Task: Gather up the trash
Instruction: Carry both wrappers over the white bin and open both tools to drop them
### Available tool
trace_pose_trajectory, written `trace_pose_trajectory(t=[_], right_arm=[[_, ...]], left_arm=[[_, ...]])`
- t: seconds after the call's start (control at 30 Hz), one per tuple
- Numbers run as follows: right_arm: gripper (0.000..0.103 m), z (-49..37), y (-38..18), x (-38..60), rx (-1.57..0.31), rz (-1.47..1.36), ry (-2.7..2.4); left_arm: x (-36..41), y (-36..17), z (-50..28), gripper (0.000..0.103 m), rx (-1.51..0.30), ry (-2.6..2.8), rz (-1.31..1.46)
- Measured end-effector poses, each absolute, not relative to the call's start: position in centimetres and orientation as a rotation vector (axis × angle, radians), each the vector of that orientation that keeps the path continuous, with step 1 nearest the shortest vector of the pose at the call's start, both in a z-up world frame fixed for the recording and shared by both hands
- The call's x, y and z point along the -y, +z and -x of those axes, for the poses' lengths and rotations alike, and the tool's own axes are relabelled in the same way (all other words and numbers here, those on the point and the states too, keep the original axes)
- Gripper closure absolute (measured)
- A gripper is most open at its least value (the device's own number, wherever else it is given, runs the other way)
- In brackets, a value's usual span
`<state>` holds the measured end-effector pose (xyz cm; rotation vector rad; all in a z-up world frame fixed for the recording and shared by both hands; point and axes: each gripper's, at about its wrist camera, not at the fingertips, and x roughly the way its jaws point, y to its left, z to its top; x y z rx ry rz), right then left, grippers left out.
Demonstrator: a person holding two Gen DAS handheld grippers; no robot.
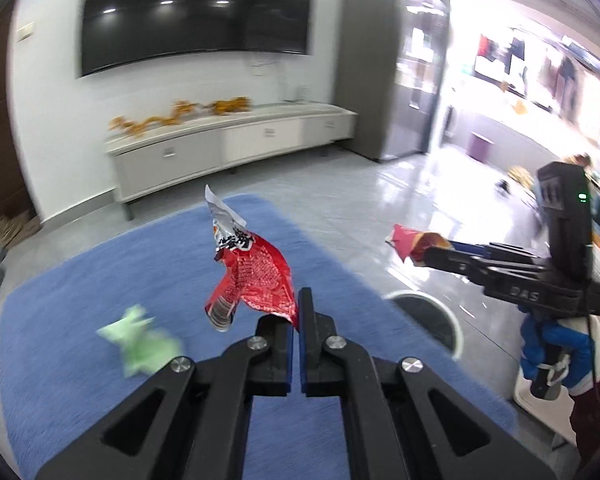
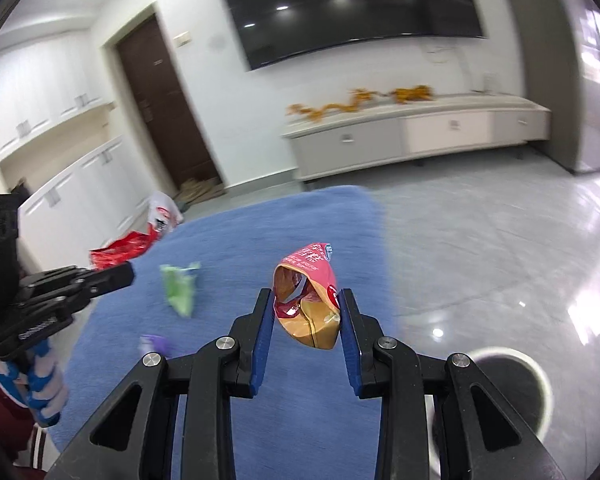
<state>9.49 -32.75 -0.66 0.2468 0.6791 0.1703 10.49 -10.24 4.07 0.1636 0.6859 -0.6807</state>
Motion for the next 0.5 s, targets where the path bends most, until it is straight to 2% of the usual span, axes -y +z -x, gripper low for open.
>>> trace_pose_trajectory(t=[0.27,0.5], right_arm=[[0.071,-6.1,-4.7,44.9,-0.72,-0.362,-0.062],[0.068,-5.7,-11.2,51.2,-0.813,-0.484,-0.169]], left_arm=[[24.5,1.8,-8.8,0.101,-0.759,-0.921,-0.294],[34.2,-3.6,-10.2,0.099,-0.947,-1.052,-0.327]])
